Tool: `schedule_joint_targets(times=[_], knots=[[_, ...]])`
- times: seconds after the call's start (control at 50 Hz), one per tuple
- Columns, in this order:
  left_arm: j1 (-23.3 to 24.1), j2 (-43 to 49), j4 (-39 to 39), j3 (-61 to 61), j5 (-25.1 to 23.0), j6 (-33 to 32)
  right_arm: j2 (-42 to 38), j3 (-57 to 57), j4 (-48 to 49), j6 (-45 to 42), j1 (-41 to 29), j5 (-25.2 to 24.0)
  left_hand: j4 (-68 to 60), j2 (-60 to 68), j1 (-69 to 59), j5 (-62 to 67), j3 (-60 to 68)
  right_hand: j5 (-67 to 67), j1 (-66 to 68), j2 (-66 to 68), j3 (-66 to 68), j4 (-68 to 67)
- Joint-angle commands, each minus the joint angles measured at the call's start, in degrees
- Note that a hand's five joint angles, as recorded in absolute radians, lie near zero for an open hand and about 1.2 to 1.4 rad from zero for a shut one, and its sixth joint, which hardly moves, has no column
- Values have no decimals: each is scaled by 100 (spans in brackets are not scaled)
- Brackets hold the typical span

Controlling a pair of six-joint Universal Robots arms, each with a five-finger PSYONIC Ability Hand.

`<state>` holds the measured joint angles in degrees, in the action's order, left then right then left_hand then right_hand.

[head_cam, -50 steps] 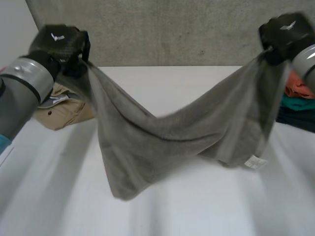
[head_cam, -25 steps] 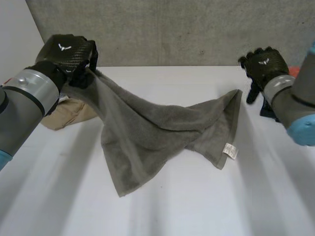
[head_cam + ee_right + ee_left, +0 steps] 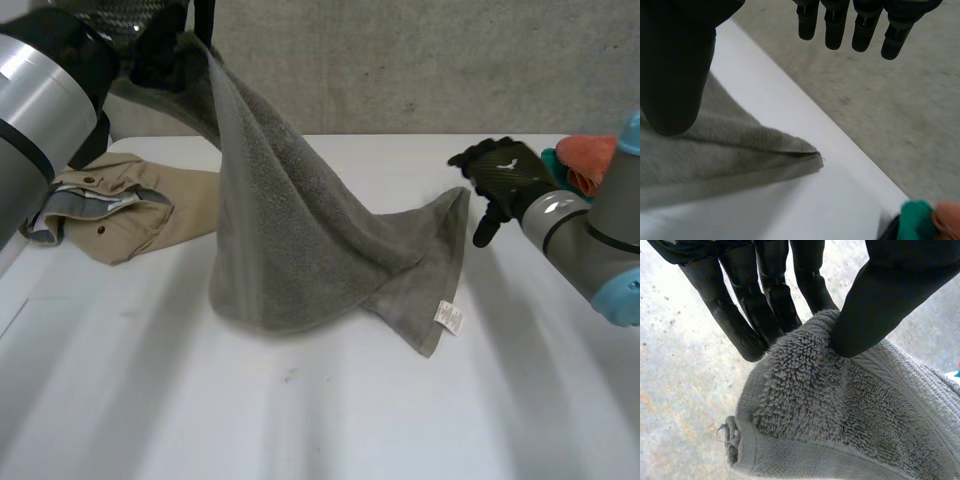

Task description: Fold the laundry.

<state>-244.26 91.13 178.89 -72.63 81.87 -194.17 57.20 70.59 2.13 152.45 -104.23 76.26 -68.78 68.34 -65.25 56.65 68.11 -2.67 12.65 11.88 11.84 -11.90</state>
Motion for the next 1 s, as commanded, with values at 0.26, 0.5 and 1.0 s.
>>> schedule_joint_targets(times=[0.26, 0.5, 1.0], knots=[[282, -219, -117, 249, 40, 195, -763, -362, -250, 1050, -774, 213, -1122, 1166, -1475, 1335, 1189, -758, 760, 837, 841, -835], [317, -605, -170, 310, 101, 335, -1905, -1117, 306, 268, -1178, 441, -1122, 1166, -1475, 1335, 1189, -1884, 1886, 1963, 1967, -1961], [-816, 221, -1215, -910, 172, 1056, 2347, 447, -1442, 172, 148, -427, -1122, 1166, -1475, 1335, 1189, -6733, 6735, 6812, 6816, -6810]])
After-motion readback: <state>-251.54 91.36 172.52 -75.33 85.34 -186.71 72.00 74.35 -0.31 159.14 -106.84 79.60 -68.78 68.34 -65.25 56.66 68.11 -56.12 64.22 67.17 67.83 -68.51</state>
